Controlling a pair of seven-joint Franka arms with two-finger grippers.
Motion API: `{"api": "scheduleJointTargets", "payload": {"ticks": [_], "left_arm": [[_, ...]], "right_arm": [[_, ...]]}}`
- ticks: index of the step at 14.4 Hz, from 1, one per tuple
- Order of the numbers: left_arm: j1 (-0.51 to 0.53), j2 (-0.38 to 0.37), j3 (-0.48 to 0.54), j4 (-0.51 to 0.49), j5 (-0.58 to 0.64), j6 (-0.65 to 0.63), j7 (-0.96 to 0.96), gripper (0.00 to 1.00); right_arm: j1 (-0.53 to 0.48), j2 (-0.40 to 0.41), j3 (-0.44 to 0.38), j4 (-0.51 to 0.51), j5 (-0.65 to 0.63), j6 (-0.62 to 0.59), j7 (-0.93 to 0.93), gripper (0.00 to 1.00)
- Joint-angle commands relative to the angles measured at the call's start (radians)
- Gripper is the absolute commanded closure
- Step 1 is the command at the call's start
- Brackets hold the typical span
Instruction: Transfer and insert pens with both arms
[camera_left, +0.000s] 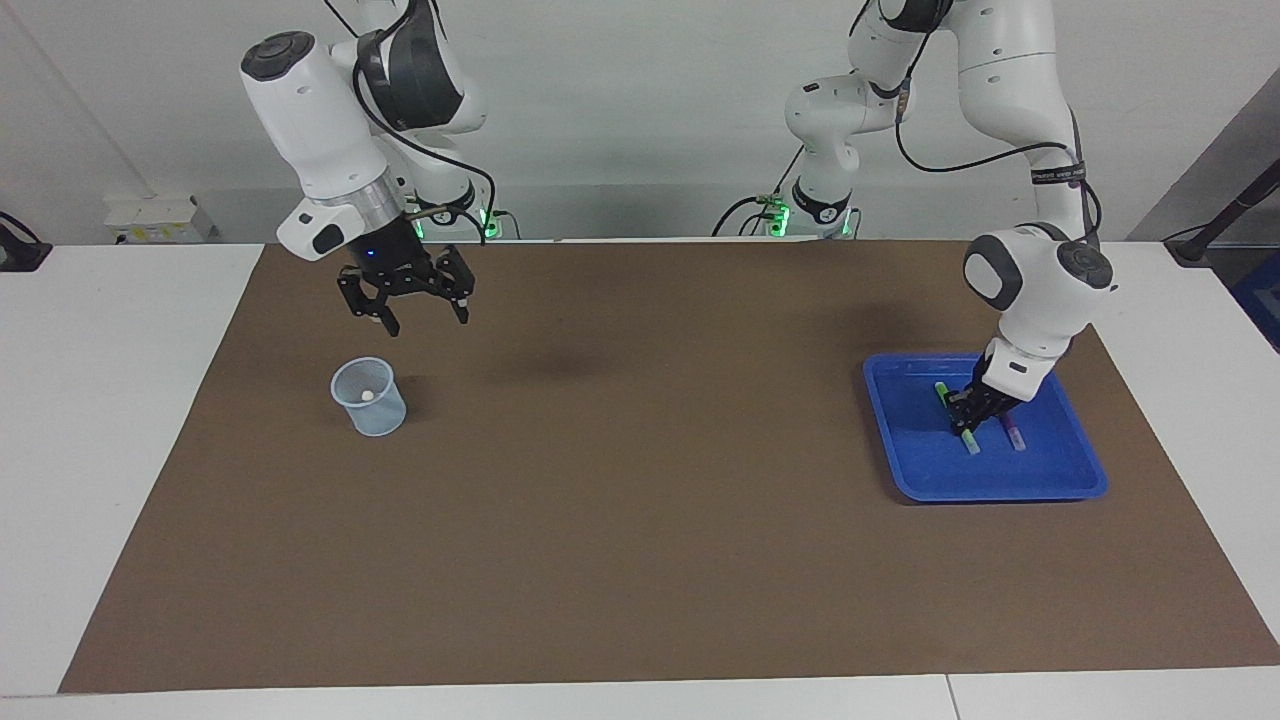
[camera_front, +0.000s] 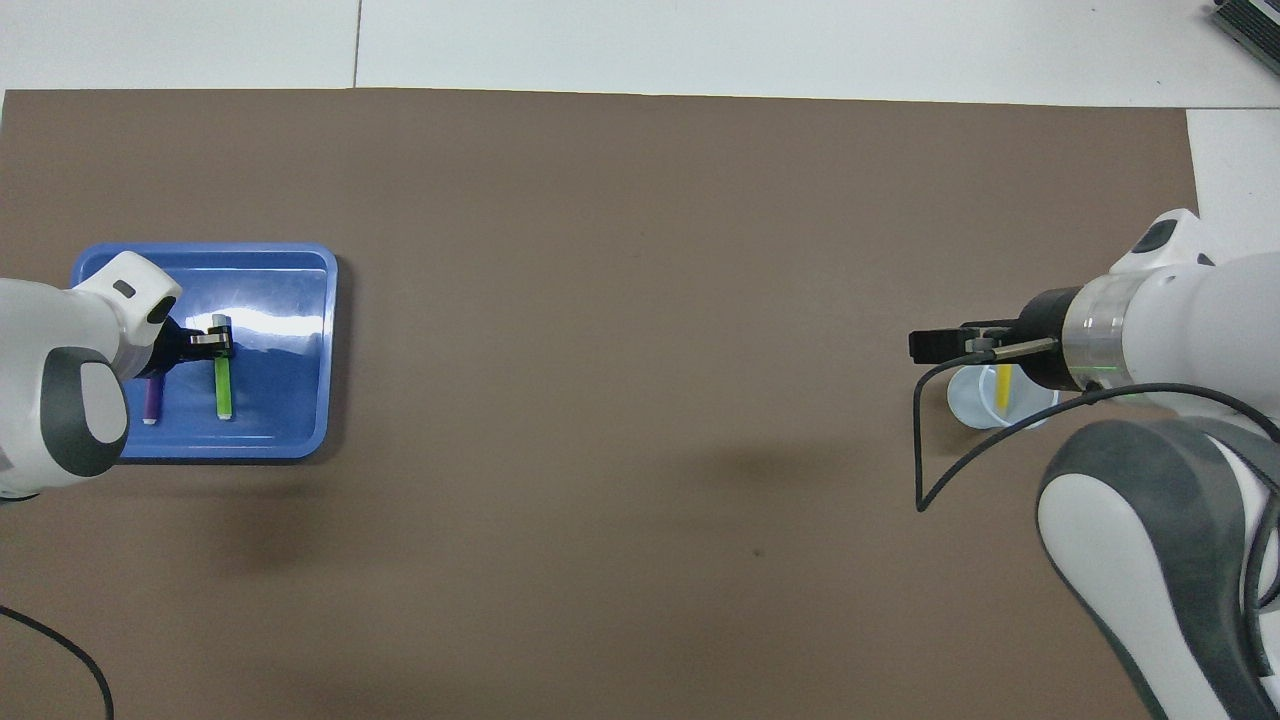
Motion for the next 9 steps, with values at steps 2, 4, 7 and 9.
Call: {"api": "scheduleJointTargets", "payload": {"ticks": [2, 4, 7, 9], "left_arm": [[-0.007, 0.001, -0.005, -0.035, 0.012, 0.035, -0.034, 1.00], [-0.010, 0.000, -0.005, -0.023, 0.012, 0.009, -0.065, 1.00], [-0.019, -0.021, -0.008, 0.046, 0.012, -0.116, -0.126, 1.00], [-0.042, -0.044, -0.008, 0.098, 0.012, -0.221, -0.172, 1.00]], "right_arm": [[-0.009, 0.016, 0.076, 0.011, 0.067, 0.076, 0.189, 0.00], [0.004, 0.017, 0.093, 0.011, 0.174, 0.122, 0.293, 0.00], [0.050, 0.021, 0.095, 0.010, 0.224, 0.185, 0.443, 0.00], [0.073, 0.025, 0.095, 0.010, 0.225, 0.208, 0.516, 0.00]]}}
